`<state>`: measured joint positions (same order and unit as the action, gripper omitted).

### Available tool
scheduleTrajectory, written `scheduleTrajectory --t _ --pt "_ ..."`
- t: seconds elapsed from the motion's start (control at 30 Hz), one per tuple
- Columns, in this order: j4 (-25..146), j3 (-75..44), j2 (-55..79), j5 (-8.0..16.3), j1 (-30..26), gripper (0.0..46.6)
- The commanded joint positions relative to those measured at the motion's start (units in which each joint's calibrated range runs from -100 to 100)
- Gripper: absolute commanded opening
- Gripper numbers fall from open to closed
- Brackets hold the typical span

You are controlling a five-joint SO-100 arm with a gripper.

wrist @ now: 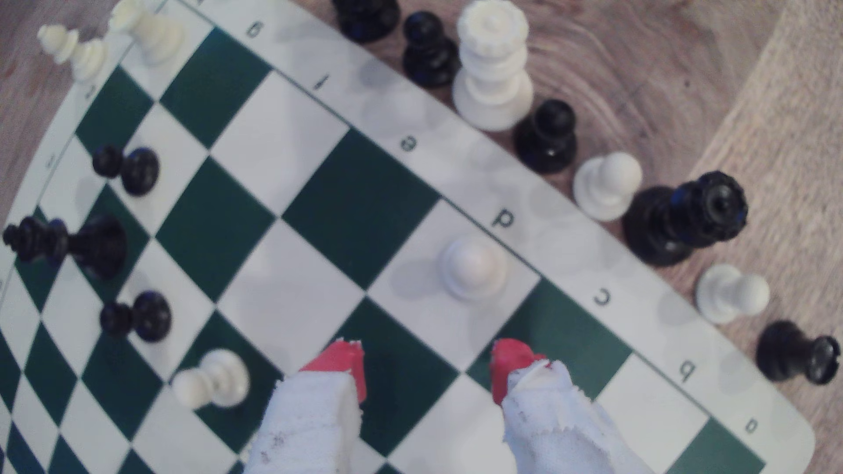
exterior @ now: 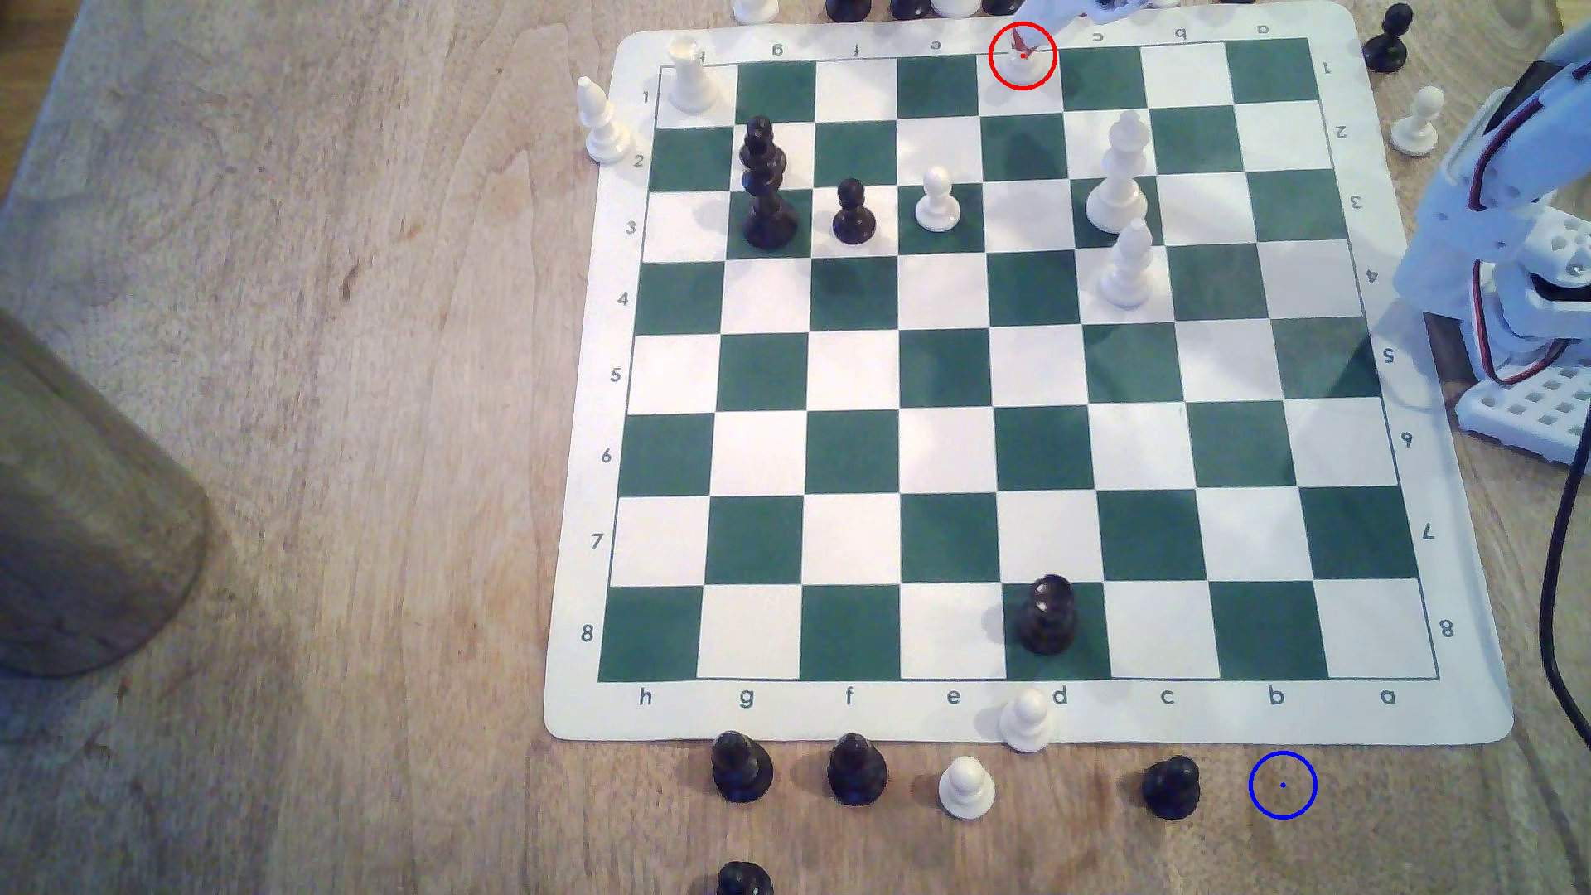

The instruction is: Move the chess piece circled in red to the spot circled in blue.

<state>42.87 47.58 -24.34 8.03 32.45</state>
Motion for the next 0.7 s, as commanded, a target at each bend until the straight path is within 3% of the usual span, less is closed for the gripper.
scheduleTrajectory --t 0.0,0.67 --pt "-3.1 -1.8 2.7 0.0 0.4 14.5" --pt "-14.3 -2.3 13.5 -0.5 1.7 13.6"
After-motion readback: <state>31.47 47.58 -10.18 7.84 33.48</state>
